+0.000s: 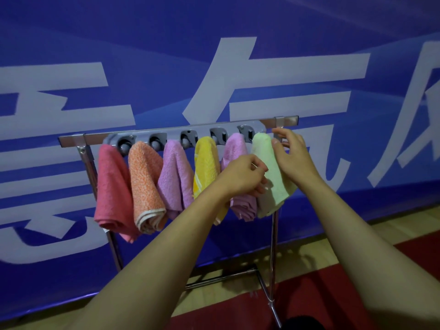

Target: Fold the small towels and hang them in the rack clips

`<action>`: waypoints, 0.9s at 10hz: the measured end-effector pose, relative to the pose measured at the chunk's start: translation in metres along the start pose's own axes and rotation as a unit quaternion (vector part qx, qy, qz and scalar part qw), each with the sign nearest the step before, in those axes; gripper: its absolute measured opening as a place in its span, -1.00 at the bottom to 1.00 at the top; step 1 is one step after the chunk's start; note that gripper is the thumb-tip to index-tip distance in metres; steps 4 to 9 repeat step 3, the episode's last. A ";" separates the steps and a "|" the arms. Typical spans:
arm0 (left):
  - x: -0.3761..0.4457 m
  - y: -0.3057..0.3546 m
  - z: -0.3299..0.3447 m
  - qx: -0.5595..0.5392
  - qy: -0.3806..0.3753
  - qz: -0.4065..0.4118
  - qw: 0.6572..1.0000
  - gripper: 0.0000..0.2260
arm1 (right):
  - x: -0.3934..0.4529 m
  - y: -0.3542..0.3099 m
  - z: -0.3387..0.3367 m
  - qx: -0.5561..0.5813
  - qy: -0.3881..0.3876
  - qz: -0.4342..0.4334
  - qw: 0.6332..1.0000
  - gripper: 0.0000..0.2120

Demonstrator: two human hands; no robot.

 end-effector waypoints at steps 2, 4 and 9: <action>-0.013 0.013 -0.040 0.024 0.051 0.052 0.997 -0.82 | -0.016 -0.049 -0.007 0.000 0.055 -0.141 0.988 -0.80; -0.024 0.022 -0.072 0.024 0.110 0.079 0.991 -0.78 | -0.020 -0.078 -0.005 0.014 0.059 -0.187 0.981 -0.80; -0.024 0.022 -0.072 0.024 0.110 0.079 0.991 -0.78 | -0.020 -0.078 -0.005 0.014 0.059 -0.187 0.981 -0.80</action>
Point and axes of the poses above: each hand's wrist, its own x-axis towards the middle knuckle, its own z-axis out of the palm, y = z × x, the point moved 6 cm from there along x, towards the middle knuckle, and after that the axes turned 15 degrees about y, right-handed, at the moved point
